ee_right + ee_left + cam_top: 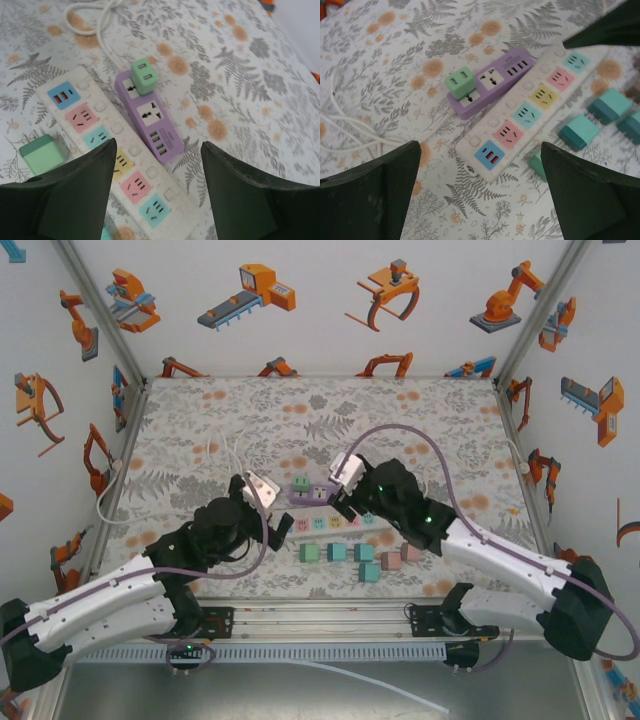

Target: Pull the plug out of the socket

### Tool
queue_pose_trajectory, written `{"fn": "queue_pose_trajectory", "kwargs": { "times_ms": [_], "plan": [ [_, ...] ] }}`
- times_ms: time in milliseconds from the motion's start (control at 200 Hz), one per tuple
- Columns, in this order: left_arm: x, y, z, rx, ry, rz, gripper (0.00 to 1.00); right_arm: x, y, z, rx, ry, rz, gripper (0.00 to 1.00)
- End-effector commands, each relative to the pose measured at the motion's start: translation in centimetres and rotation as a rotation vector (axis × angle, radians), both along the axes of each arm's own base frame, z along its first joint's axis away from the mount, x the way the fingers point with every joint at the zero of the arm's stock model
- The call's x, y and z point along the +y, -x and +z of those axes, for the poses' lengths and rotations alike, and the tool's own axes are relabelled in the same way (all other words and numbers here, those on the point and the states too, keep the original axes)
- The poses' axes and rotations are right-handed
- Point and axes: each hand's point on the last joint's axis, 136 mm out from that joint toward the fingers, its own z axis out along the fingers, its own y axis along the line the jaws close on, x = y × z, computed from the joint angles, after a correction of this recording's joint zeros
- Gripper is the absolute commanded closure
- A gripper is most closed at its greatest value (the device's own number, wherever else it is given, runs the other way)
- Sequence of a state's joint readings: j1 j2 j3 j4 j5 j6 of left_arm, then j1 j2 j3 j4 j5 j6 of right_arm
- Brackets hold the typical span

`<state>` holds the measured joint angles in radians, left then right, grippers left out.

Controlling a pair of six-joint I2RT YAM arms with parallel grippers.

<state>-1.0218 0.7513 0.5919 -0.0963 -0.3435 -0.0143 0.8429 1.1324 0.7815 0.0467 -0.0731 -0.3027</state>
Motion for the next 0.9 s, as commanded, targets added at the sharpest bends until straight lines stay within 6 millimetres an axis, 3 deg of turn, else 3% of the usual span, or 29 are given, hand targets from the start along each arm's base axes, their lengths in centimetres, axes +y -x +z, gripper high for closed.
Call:
{"fn": "queue_pose_trajectory", "kwargs": {
  "times_ms": [0, 200, 295, 451, 696, 896],
  "plan": [
    [2.3, -2.7, 0.4, 0.138, 0.246, 0.22, 0.03, 2.9, 1.1, 0.4, 0.032, 0.016, 0.285, 0.35],
    [5.1, -6.2, -3.0, 0.409, 0.436, 0.445, 0.01, 5.2, -1.0, -1.5, 0.079, 0.052, 0.426, 0.34],
    [5.5, -7.7, -4.9, 0.555, 0.501, 0.506, 0.02, 6.2, -1.8, -2.4, 0.095, 0.054, 0.47, 0.34],
    [4.7, -9.8, -7.6, 0.698, 0.537, 0.527, 0.08, 7.6, -3.3, -4.6, 0.117, 0.068, 0.515, 0.34],
    [3.2, -12.2, -12.9, 0.863, 0.497, 0.557, 0.29, 9.0, -5.1, -7.2, 0.135, 0.087, 0.536, 0.37],
    [1.9, -13.4, -14.9, 0.903, 0.501, 0.531, 0.33, 9.5, -6.2, -8.7, 0.139, 0.098, 0.522, 0.4]
  ]
}}
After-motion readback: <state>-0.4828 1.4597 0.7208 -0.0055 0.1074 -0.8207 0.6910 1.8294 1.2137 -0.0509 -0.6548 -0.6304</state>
